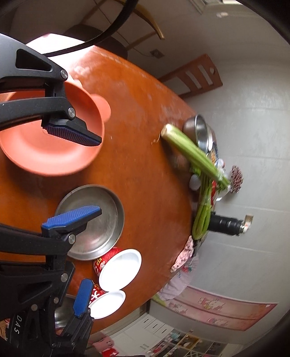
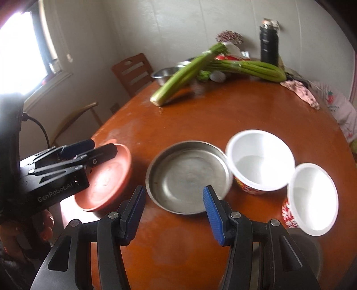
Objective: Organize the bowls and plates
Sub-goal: 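Move the left tool to the round metal tray, then grasp the metal tray's rim with the left tool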
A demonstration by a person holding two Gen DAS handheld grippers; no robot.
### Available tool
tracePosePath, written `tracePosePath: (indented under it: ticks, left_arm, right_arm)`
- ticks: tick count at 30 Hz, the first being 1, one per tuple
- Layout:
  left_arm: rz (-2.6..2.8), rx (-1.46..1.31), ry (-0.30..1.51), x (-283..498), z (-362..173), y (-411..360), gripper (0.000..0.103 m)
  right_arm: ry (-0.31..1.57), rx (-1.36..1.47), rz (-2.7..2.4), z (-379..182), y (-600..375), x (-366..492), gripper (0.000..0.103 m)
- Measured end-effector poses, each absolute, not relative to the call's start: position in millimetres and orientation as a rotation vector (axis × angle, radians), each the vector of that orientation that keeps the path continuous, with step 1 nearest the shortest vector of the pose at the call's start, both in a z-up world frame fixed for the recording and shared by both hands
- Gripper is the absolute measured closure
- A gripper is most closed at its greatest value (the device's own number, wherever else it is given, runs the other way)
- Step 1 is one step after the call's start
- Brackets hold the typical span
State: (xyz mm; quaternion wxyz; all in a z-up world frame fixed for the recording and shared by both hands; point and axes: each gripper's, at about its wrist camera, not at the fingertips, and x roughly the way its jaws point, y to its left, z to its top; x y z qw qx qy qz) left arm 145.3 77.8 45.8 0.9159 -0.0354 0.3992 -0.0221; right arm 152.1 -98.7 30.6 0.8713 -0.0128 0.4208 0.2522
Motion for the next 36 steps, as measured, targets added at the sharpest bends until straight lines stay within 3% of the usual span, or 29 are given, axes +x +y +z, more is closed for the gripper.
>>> tracePosePath:
  ticks: [36]
  left_arm:
    - [-0.183,0.038,1.054,231.8,-10.3,44.2,0.048]
  right_arm:
    - [1.137,0.034,0.393,-20.4,-98.3,217.0,0.048]
